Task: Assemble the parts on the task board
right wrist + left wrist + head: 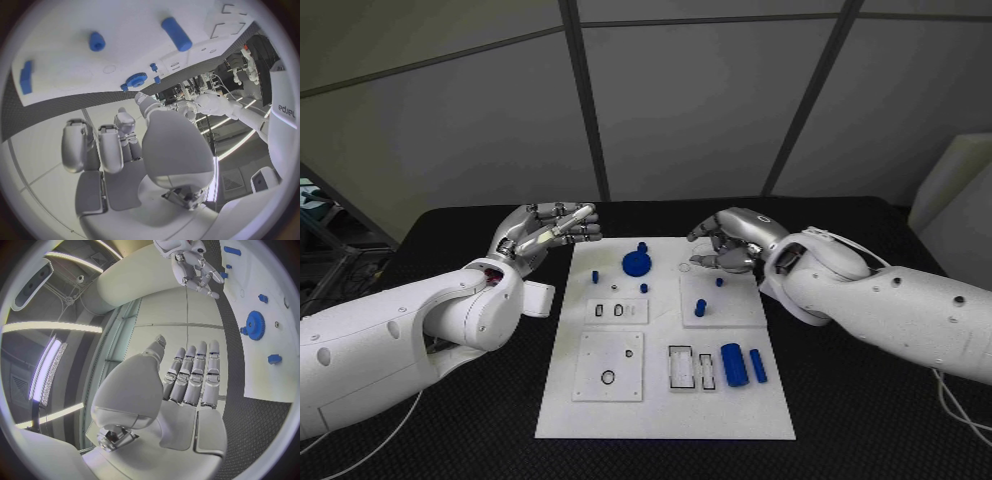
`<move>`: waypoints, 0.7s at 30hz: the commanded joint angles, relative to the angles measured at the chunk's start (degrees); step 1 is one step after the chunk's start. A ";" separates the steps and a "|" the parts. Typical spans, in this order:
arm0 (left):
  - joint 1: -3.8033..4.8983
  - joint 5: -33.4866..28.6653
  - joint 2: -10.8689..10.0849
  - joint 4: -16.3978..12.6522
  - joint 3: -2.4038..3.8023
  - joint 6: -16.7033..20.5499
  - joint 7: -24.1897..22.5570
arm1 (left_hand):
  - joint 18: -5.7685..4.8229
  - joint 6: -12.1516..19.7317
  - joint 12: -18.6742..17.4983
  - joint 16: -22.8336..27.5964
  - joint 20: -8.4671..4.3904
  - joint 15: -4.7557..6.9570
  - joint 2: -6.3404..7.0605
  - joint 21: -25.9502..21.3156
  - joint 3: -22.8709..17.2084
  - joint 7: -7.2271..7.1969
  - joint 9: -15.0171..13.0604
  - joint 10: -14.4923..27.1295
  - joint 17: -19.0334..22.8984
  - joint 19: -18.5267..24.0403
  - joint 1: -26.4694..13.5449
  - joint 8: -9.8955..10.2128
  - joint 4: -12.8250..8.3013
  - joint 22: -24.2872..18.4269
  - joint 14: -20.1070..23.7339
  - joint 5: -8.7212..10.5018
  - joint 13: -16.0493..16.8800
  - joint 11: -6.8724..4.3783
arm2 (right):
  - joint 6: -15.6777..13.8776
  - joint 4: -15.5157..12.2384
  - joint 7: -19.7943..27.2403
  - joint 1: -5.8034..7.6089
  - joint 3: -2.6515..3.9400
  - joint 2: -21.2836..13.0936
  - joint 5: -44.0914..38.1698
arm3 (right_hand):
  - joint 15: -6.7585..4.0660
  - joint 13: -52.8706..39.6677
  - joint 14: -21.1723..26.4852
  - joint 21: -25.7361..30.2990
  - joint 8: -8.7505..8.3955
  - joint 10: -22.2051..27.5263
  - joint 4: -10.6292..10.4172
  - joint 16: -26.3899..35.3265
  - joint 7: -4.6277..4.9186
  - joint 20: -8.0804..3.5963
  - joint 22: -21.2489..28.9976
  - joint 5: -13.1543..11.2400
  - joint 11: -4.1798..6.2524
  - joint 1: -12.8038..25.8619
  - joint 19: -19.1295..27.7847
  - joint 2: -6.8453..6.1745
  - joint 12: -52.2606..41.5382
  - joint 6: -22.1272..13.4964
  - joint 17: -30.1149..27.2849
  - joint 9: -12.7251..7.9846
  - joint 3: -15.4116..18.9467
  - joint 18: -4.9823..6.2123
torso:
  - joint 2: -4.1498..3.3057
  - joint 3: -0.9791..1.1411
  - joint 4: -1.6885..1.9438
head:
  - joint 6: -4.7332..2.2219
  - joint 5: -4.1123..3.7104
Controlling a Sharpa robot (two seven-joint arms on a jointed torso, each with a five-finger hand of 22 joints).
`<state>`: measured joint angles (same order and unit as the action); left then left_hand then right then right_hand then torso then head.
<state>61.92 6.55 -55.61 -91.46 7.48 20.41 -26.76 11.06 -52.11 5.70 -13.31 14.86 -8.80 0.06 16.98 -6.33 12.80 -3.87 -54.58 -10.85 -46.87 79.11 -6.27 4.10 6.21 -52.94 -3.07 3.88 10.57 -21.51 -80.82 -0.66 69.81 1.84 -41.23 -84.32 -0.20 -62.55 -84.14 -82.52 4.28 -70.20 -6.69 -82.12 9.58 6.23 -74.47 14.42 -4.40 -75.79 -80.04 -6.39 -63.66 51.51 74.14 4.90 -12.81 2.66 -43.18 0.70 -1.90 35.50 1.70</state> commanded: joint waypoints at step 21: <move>-0.01 0.30 1.30 1.11 0.02 -1.49 -0.85 | -0.69 0.01 -0.28 0.39 0.07 0.08 -0.54 -0.28 -0.07 0.22 0.03 -0.07 0.06 0.31 0.16 0.17 -0.34 -0.10 0.19 0.03 -0.06 0.18 | 6.66 8.83 11.70 0.05 0.11 -6.25 13.31 | -0.06 0.32 -2.69 0.11 -0.22 0.06 2.30 -0.08 -0.38 -0.16 -0.39 0.71 0.31 -3.47 -0.12 -0.22 0.34 -0.20 1.01 -0.10 0.33 0.71 | 0.21 0.33 -0.53 | -0.01 -1.00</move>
<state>61.85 6.55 -54.42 -90.36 7.46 19.81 -26.77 11.06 -52.11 5.70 -13.31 14.86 -8.80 0.06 16.99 -6.33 12.80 -3.87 -54.58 -10.85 -46.87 79.11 -6.27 4.10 6.17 -52.94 -3.07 3.88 10.57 -16.67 -72.30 9.80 69.79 1.92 -47.72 -71.43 -0.20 -62.18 -84.14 -82.52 4.27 -70.20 -4.76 -82.13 9.42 6.23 -74.82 14.76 -4.40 -78.83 -80.04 -6.82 -63.38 51.35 74.96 4.89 -12.58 2.65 -42.94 1.08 -2.57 35.34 0.70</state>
